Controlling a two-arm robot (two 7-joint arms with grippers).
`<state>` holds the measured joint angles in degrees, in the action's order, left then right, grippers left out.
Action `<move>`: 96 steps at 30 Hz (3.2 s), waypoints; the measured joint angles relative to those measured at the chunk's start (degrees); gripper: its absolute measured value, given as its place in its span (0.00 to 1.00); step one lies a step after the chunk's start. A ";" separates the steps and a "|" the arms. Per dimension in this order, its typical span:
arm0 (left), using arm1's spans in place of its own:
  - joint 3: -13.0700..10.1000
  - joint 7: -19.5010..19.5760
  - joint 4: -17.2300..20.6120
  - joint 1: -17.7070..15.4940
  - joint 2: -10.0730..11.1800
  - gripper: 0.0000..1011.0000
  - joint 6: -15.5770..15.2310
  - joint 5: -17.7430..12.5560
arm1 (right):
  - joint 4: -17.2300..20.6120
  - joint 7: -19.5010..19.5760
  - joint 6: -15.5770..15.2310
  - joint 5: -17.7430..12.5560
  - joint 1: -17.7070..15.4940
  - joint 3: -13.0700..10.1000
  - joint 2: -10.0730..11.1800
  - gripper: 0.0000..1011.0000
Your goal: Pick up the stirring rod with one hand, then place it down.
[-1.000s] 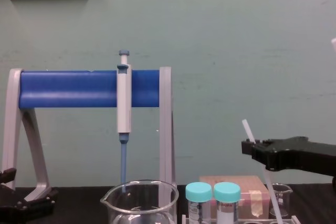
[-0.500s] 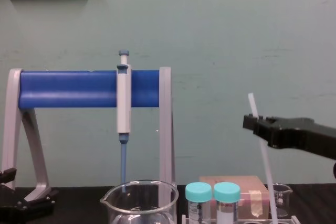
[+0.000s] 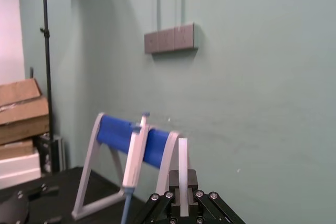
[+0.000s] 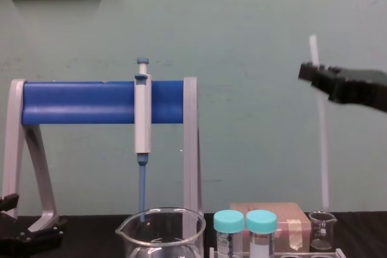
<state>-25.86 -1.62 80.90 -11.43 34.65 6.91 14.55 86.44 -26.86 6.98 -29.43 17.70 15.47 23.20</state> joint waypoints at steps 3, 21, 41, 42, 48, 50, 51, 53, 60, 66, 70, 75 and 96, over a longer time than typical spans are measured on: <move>0.00 0.00 0.00 0.00 0.00 0.99 0.00 0.00 | 1.67 0.85 0.08 -0.05 -0.55 -0.92 0.36 0.08; 0.00 0.00 0.00 0.00 0.00 0.99 0.00 0.00 | 3.00 2.76 -1.58 0.99 -2.04 -2.02 1.07 0.08; 0.00 0.00 0.00 0.00 0.00 0.99 0.00 0.00 | 3.37 2.66 -1.98 1.63 -2.53 -2.08 1.07 0.08; 0.00 0.00 0.00 0.00 0.00 0.99 0.00 0.00 | 3.41 2.62 -1.98 1.62 -2.58 -2.07 1.07 0.08; 0.00 0.00 0.00 0.00 0.00 0.99 0.00 0.00 | 3.57 2.56 -2.05 1.61 -2.76 -2.04 1.06 0.08; 0.00 0.00 0.00 0.00 0.00 0.99 0.00 0.00 | 3.61 2.54 -2.07 1.60 -2.79 -2.03 1.06 0.08; 0.00 0.00 0.00 0.00 0.00 0.99 0.00 0.00 | 3.62 2.51 -2.09 1.60 -2.80 -2.02 1.06 0.08; 0.00 0.00 0.00 0.00 0.00 0.99 0.00 0.00 | 3.64 2.49 -2.12 1.58 -2.82 -2.01 1.06 0.08; 0.00 0.00 0.00 0.00 0.00 0.99 0.00 0.00 | 3.62 2.40 -2.14 1.53 -2.86 -1.96 1.06 0.08; 0.00 0.00 0.00 0.00 0.00 0.99 0.00 0.00 | 3.56 2.26 -2.16 1.49 -2.81 -1.85 1.09 0.08; 0.00 0.00 0.00 0.00 0.00 0.99 0.00 0.00 | 3.53 2.22 -2.16 1.48 -2.78 -1.79 1.08 0.08; 0.00 0.00 0.00 0.00 0.00 0.99 0.00 0.00 | 3.50 2.22 -2.16 1.47 -2.72 -1.71 1.04 0.08; 0.00 0.00 0.00 0.00 0.00 0.99 0.00 0.00 | 3.02 2.06 -2.29 1.34 -2.18 -1.39 0.99 0.08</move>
<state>-25.86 -1.62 80.90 -11.43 34.65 6.91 14.55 89.46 -24.80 4.69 -28.09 15.52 14.08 24.19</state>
